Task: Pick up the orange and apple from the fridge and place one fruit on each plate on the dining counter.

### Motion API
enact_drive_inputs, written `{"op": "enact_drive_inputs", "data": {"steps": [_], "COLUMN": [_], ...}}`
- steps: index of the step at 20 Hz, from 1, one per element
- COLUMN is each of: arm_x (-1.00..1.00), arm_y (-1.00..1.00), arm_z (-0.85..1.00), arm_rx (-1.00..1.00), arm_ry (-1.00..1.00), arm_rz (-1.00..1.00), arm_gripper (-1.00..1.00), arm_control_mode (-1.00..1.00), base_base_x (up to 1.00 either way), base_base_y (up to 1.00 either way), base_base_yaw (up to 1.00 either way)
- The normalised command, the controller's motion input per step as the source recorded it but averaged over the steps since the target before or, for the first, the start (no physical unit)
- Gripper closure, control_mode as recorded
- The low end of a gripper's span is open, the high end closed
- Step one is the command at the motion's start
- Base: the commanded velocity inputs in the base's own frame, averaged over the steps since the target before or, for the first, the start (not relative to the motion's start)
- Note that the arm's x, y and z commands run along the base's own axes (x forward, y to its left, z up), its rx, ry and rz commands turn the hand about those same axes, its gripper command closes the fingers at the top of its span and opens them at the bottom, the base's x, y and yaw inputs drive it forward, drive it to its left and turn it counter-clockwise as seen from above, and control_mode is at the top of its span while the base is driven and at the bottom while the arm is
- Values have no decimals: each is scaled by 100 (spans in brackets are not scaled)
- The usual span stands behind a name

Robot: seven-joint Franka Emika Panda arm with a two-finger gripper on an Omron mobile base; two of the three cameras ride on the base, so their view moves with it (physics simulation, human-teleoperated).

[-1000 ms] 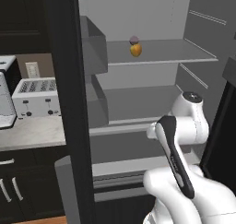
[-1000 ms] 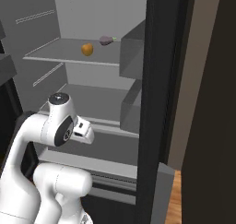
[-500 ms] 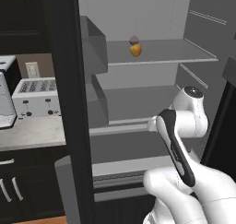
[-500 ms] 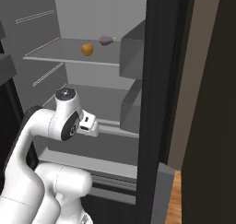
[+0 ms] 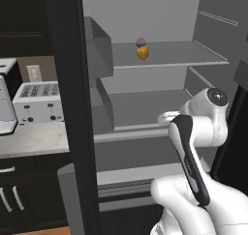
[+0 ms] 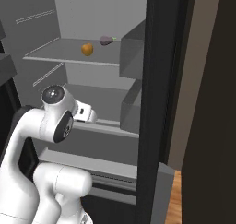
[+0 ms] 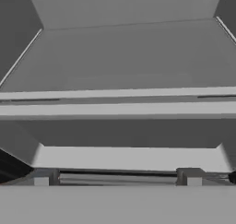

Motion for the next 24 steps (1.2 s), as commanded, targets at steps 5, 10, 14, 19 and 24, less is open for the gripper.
{"op": "enact_drive_inputs", "data": {"steps": [5, 10, 14, 19, 24], "arm_x": [0, 0, 0, 16, 33], "arm_y": [8, 0, 0, 2, 9], "arm_z": [86, 100, 98, 75, 45], "arm_rx": [-13, -7, 0, 0, 0], "arm_ry": [-5, 0, 0, 0, 5], "arm_rz": [0, 0, 0, 0, 0], "arm_gripper": [-100, -100, -100, -100, -100], "arm_control_mode": [-100, -100, -100, -100, -100], "base_base_x": [0, 0, 0, 0, 0], "base_base_y": [0, 0, 0, 0, 0], "base_base_yaw": [0, 0, 0, 0, 0]}}
